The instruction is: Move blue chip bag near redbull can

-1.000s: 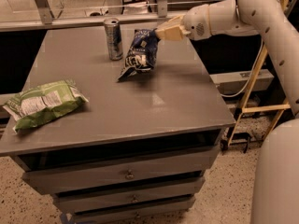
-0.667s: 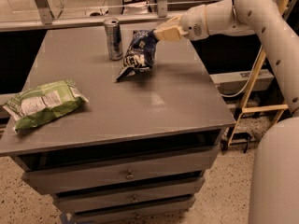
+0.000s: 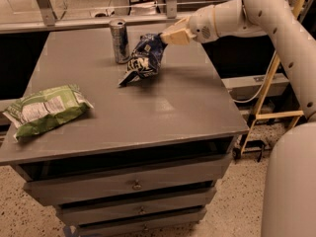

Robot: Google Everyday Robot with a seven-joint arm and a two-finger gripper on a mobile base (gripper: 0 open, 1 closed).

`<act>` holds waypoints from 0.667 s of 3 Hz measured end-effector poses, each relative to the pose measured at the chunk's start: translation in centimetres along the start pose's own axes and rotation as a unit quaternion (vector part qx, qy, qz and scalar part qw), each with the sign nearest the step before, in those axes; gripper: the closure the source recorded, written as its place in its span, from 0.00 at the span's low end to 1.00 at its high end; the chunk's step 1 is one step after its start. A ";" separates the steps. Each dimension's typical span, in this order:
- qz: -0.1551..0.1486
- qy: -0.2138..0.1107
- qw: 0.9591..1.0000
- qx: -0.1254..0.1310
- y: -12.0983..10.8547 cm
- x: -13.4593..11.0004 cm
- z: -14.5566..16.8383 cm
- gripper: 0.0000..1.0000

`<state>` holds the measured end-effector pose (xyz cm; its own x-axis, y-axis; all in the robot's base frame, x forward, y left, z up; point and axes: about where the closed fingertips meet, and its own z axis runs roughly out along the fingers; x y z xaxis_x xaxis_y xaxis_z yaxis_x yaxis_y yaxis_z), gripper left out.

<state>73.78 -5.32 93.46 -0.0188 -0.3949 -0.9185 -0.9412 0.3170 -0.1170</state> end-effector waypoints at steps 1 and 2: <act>-0.011 0.012 1.000 -0.005 0.2 0.2 -0.3 0.12; -0.022 0.074 0.997 -0.009 1.3 1.2 -1.0 0.00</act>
Offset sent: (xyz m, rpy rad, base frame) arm -0.0365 -0.0377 -0.0159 -0.3934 0.0402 -0.0155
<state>72.18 -6.18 92.60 -0.0247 -0.5314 -0.8467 -0.9481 0.2810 -0.1488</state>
